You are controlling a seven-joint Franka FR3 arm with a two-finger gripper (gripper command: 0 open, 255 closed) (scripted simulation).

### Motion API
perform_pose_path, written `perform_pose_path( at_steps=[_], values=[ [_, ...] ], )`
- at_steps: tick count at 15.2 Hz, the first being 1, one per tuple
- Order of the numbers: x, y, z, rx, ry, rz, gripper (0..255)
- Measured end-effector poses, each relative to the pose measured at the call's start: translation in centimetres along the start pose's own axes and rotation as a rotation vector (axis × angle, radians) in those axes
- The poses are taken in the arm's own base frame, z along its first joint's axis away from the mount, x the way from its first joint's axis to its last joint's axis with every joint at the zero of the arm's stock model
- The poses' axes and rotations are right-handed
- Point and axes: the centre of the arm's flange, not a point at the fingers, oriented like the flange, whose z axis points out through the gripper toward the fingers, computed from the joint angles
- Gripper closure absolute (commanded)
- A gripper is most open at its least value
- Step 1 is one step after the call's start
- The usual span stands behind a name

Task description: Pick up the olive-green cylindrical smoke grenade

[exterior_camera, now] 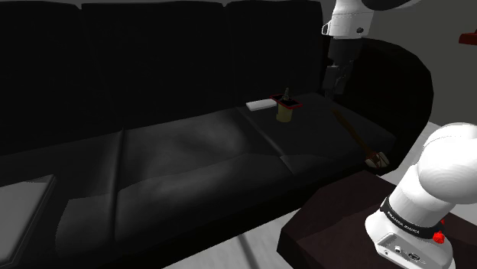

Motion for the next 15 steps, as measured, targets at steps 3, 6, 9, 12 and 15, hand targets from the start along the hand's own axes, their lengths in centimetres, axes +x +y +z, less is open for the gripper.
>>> perform_pose_path(
  at_steps=[3, 6, 9, 12, 15],
  values=[
    [1.4, 0.9, 0.2, 0.002, -0.002, -0.002, 0],
    [4.3, 3.0, 0.8, 0.007, -0.005, -0.005, 0],
    [7.4, 5.5, 1.2, 0.012, -0.008, -0.009, 0],
    [10.8, 7.8, 2.6, 0.016, -0.012, -0.013, 0],
    [13.9, 10.2, 3.1, 0.021, -0.015, -0.017, 0]
  ],
)
